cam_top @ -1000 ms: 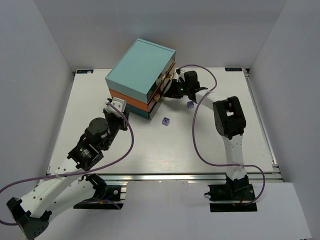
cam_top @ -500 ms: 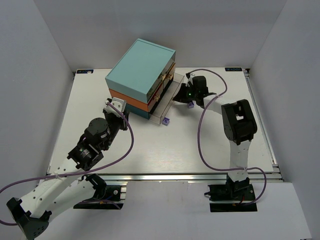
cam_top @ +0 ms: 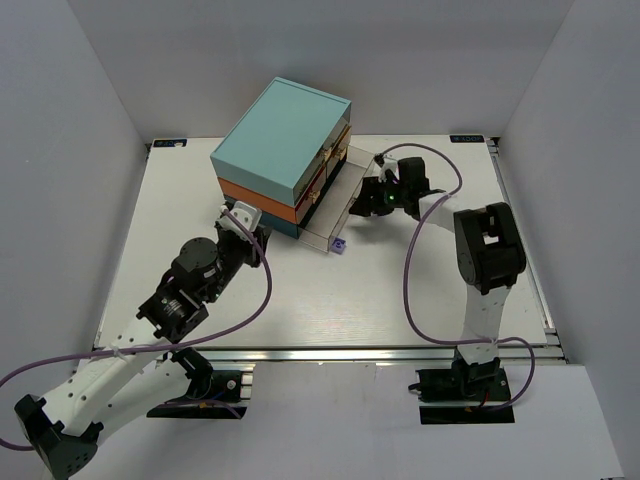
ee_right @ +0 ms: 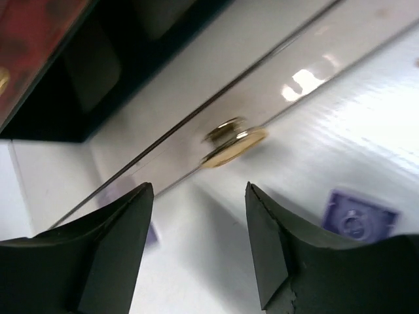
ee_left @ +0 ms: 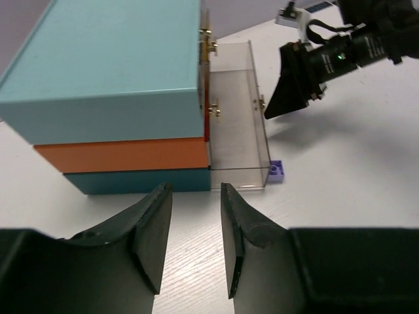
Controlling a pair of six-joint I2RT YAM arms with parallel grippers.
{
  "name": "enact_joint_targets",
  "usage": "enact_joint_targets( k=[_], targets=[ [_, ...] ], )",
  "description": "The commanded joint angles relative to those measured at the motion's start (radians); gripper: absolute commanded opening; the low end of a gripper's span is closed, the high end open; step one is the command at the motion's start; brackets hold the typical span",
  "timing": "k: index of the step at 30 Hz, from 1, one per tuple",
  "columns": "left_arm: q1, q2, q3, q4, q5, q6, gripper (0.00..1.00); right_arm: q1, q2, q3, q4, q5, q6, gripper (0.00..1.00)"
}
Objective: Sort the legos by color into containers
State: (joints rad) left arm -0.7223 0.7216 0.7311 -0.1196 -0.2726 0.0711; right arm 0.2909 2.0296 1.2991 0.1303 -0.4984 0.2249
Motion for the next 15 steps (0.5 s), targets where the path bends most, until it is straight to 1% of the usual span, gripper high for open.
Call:
enact_joint_targets(
  k=[1, 2, 3, 5, 7, 8, 9, 11, 12, 13, 14, 15],
  targets=[
    [0.003, -0.004, -0.006, 0.023, 0.127, 0.022, 0.47, 0.002, -0.104, -0.012, -0.035, -0.163, -0.172, 0.65],
    [0.003, 0.001, -0.006, 0.021, 0.131, 0.022, 0.47, 0.001, -0.121, -0.027, -0.050, -0.201, -0.212, 0.64],
    [0.003, 0.005, -0.002, 0.020, 0.133, 0.022, 0.47, 0.004, -0.156, -0.041, -0.070, -0.222, -0.333, 0.64],
    [0.003, 0.006, -0.001, 0.017, 0.135, 0.022, 0.47, 0.011, -0.192, -0.084, -0.128, -0.241, -0.447, 0.64],
    [0.003, 0.003, -0.002, 0.021, 0.133, 0.022, 0.47, 0.025, -0.236, -0.154, -0.129, -0.247, -0.575, 0.65],
    [0.003, 0.001, -0.002, 0.021, 0.131, 0.022, 0.47, 0.030, -0.249, -0.178, -0.123, -0.246, -0.603, 0.66],
    [0.003, -0.002, -0.002, 0.021, 0.128, 0.022, 0.48, 0.031, -0.265, -0.201, -0.117, -0.243, -0.658, 0.68],
    [0.003, -0.002, -0.004, 0.021, 0.124, 0.022, 0.48, 0.048, -0.275, -0.251, -0.109, -0.224, -0.705, 0.73],
    [0.003, -0.004, -0.002, 0.021, 0.124, 0.022, 0.48, 0.050, -0.279, -0.265, -0.094, -0.215, -0.717, 0.85],
    [0.003, -0.005, -0.002, 0.020, 0.122, 0.022, 0.48, 0.066, -0.282, -0.277, -0.090, -0.210, -0.746, 0.89],
    [0.003, -0.008, -0.002, 0.020, 0.121, 0.022, 0.48, 0.073, -0.284, -0.281, -0.112, -0.210, -0.768, 0.89],
    [0.003, -0.010, -0.004, 0.021, 0.119, 0.022, 0.48, 0.080, -0.296, -0.297, -0.071, -0.194, -0.765, 0.89]
  ],
)
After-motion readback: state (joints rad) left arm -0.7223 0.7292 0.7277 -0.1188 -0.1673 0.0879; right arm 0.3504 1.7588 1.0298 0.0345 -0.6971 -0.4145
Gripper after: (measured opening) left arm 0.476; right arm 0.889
